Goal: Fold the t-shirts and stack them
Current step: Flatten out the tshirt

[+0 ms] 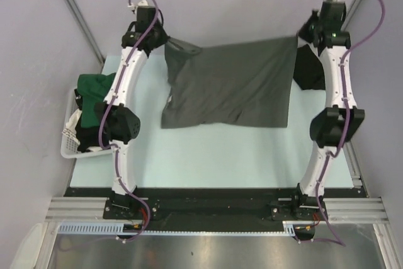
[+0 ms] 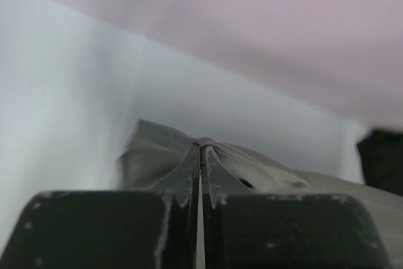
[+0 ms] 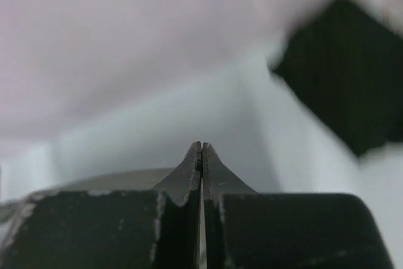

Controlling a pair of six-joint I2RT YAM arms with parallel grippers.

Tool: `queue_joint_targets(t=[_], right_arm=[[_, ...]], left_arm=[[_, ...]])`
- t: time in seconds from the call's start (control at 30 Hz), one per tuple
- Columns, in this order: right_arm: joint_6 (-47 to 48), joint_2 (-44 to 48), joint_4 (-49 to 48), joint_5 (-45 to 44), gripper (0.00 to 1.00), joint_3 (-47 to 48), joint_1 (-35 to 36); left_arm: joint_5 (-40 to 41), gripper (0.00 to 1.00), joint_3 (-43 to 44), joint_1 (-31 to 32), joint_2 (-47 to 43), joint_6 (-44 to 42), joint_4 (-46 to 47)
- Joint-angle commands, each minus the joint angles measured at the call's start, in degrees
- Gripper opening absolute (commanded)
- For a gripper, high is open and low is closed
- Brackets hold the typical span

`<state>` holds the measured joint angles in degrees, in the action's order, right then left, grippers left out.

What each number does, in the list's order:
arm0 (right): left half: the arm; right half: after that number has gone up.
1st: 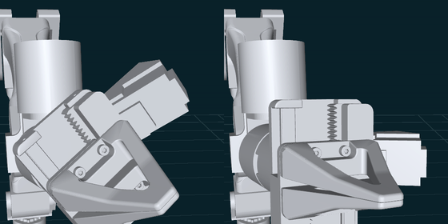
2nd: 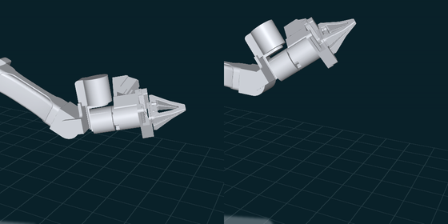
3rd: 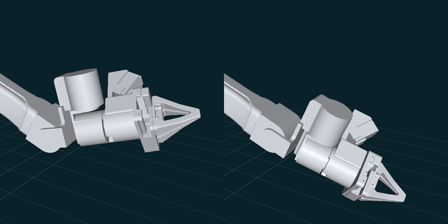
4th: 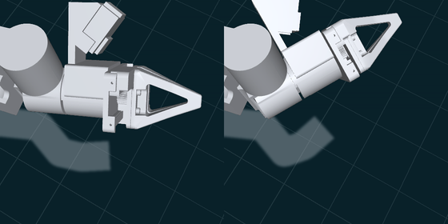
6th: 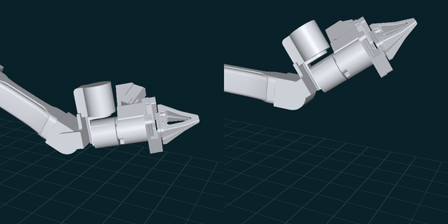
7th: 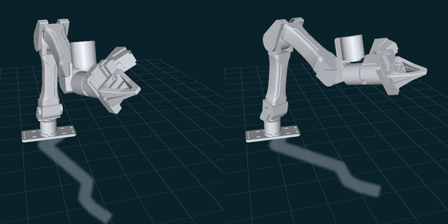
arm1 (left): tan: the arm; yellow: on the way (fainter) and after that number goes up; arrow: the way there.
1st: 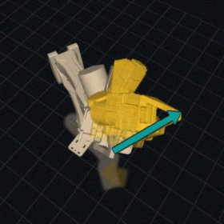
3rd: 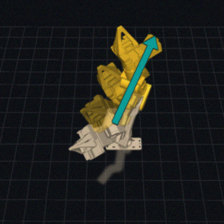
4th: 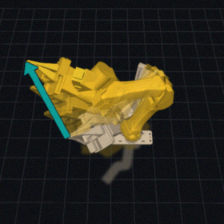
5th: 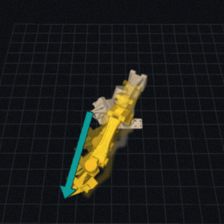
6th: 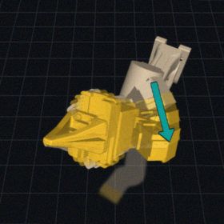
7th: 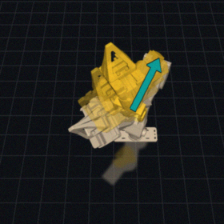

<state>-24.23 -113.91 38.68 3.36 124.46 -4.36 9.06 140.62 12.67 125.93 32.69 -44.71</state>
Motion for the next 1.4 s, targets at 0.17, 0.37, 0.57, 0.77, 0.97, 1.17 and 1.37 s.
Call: queue_joint_targets(t=[0.17, 0.37, 0.57, 0.77, 0.97, 1.17, 1.37], right_arm=[[3.13, -3.36, -23.88, -0.72, 0.00, 18.24, -0.30], [5.15, 4.09, -14.79, -0.36, 0.00, 20.05, -0.47], [1.13, 29.82, -9.50, -5.63, 0.00, -13.24, -0.65], [-3.89, 41.39, 10.24, -4.33, 0.00, -33.66, -1.18], [-6.62, 48.94, 32.59, 2.09, 0.00, -47.01, 0.84], [-4.08, 52.39, 38.14, 7.53, 0.00, -60.63, 0.84], [-1.26, 51.77, 39.28, 10.62, 0.00, -67.50, 0.84]], left_arm=[[9.02, 0.00, 4.49, -3.88, -9.81, -3.49, 30.10], [12.73, 0.00, 0.11, -3.88, -18.16, -11.24, 28.82], [10.28, 0.00, -39.08, -2.56, -42.84, -8.52, 27.49], [3.26, 0.00, -75.37, 4.71, -66.66, 0.42, 17.40], [-6.68, 0.00, -92.17, 9.92, -84.66, 12.31, -5.99], [-9.92, 0.00, -93.68, 9.92, -94.37, 15.04, -19.35], [-15.47, 0.02, -95.35, 9.92, -93.14, 12.06, -24.11]])
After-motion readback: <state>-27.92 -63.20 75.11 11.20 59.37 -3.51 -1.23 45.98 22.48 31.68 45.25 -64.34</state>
